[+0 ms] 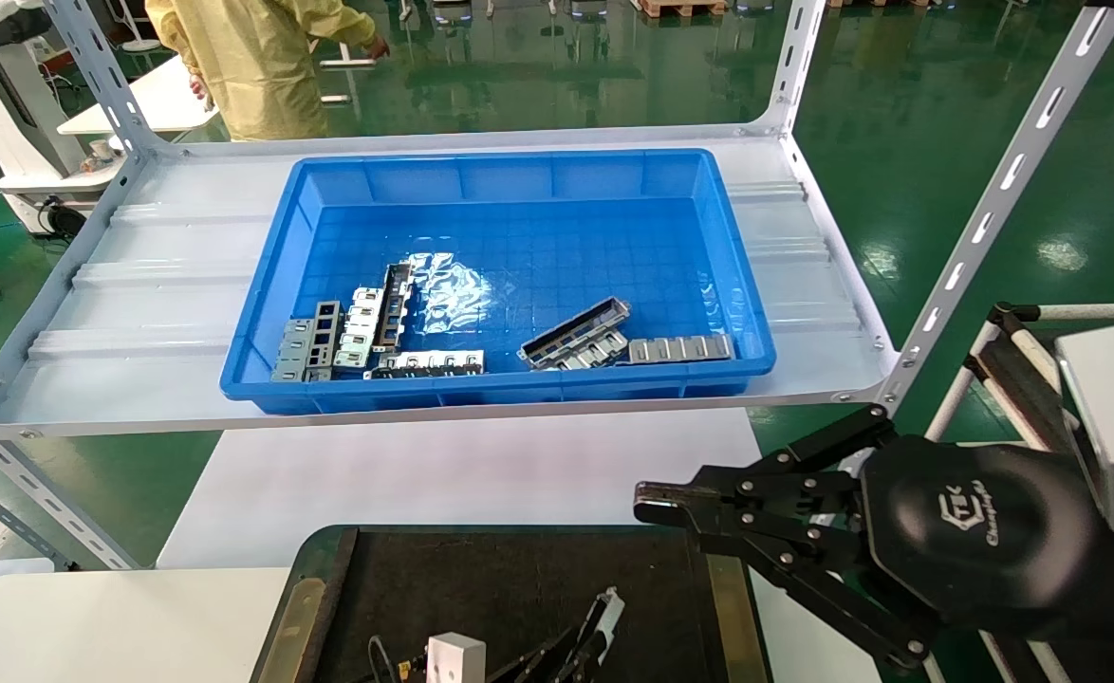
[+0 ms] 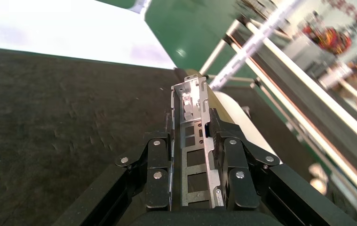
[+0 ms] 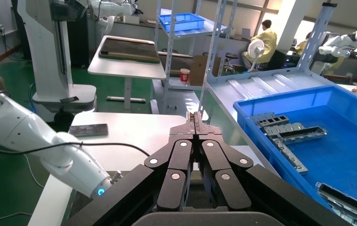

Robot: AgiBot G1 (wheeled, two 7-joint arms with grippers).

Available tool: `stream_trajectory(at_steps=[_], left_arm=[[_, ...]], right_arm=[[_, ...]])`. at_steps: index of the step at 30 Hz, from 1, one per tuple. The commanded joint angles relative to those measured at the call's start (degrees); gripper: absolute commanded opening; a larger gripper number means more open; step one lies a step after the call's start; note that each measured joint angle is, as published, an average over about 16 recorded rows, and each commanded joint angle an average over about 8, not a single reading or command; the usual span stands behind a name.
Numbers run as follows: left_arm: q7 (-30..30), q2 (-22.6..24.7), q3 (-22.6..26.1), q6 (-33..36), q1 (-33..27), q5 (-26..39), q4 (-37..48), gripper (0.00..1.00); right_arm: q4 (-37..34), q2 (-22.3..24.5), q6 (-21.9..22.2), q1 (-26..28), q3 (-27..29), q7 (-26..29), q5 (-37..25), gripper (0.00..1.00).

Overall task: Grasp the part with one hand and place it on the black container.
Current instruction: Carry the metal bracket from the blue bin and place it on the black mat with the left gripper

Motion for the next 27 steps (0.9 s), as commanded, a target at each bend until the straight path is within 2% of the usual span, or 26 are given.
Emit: stream_trajectory(at_steps=[1,10,21,27], left_arm=[[0.1,1.6,-0.6,-2.9,0.6,-0.4,-0.1,0.0],[2.6,2.6,5.5,-10.8,-3.8,-8.5,3.1,0.0],[0.2,2.8,20.3,-20.5,-13.3,-19.0,9.5,0.0],[-1.8,2.8,25.3,-25.1,-16.4,-23.1,10.5,0.0]], right_arm=[[0.0,0.0,0.0,0.0,0.0,0.0,0.0,0.0],[0.0,0.0,0.0,0.0,0.0,0.0,0.0,0.0],[0.0,0.0,0.0,0.0,-0.1,0.0,0.0,0.0],[0.0,0.0,0.0,0.0,-0.1,0.0,0.1,0.0]])
